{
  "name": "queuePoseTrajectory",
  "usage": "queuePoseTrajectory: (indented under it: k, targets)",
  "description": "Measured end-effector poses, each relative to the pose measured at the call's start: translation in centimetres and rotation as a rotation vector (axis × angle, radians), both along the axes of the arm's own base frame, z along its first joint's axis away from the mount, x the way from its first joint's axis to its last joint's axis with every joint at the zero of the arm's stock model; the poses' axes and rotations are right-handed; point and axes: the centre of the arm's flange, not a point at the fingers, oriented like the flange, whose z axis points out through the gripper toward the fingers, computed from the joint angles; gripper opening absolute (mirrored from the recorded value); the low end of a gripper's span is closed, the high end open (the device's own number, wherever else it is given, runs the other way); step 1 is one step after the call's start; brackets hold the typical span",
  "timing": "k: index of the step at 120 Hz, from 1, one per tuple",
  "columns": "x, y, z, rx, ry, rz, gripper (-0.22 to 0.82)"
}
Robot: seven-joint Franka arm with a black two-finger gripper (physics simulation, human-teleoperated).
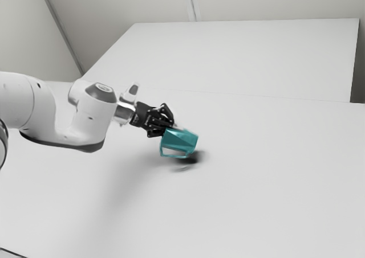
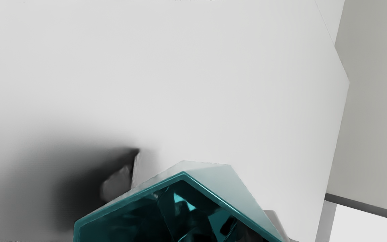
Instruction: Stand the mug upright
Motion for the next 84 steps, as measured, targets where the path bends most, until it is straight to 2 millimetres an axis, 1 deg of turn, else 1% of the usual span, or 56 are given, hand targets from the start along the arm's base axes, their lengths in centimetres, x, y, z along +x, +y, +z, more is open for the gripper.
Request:
queuePoseTrajectory:
  k: [21,41,63,76,84]
  targets:
    - [0.7,1.5,1.9,0.258,-0.012,-0.180,-0.18]
    - [1.3,1.7,3.8,0.462,-0.008,-0.314,-0.18]
    - [1.4,1.7,4.0,0.624,0.037,-0.421,-0.18]
    - [2.1,1.3,4.6,0.710,0.038,-0.466,-0.18]
    - [2.4,1.0,4.5,0.757,0.045,-0.492,-0.18]
